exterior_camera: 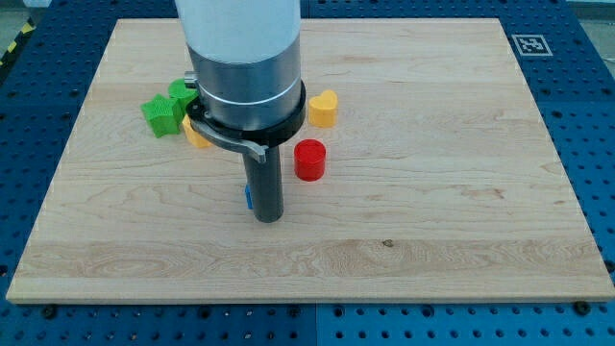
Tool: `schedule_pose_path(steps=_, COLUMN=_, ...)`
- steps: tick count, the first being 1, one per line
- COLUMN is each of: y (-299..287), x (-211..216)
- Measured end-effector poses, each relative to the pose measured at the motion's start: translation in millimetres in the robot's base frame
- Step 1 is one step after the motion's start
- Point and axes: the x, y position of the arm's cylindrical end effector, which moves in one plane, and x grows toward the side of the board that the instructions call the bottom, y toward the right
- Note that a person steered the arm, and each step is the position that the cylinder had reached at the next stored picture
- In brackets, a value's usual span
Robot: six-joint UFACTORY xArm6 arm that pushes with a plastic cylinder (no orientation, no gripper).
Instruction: Move the blue triangle to the bottom left of the yellow heart
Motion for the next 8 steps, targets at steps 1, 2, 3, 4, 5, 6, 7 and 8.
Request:
schedule_pose_path(steps=1, y=-12.6, x=3.8)
schedule_pose_path(steps=2, y=-27.5, x=2.0)
schedule_pose_path(steps=3, y=-29.4, x=-14.1)
schedule_pose_path(steps=4, y=-27.5, x=-29.1)
schedule_pose_path(steps=5, y=-18.1, x=-34.5)
schedule_pose_path(steps=6, y=-5.8, x=-38.2)
schedule_pose_path(steps=7, y=5.9, x=-53.0)
schedule_pose_path(steps=8, y=15.7, x=-69.9)
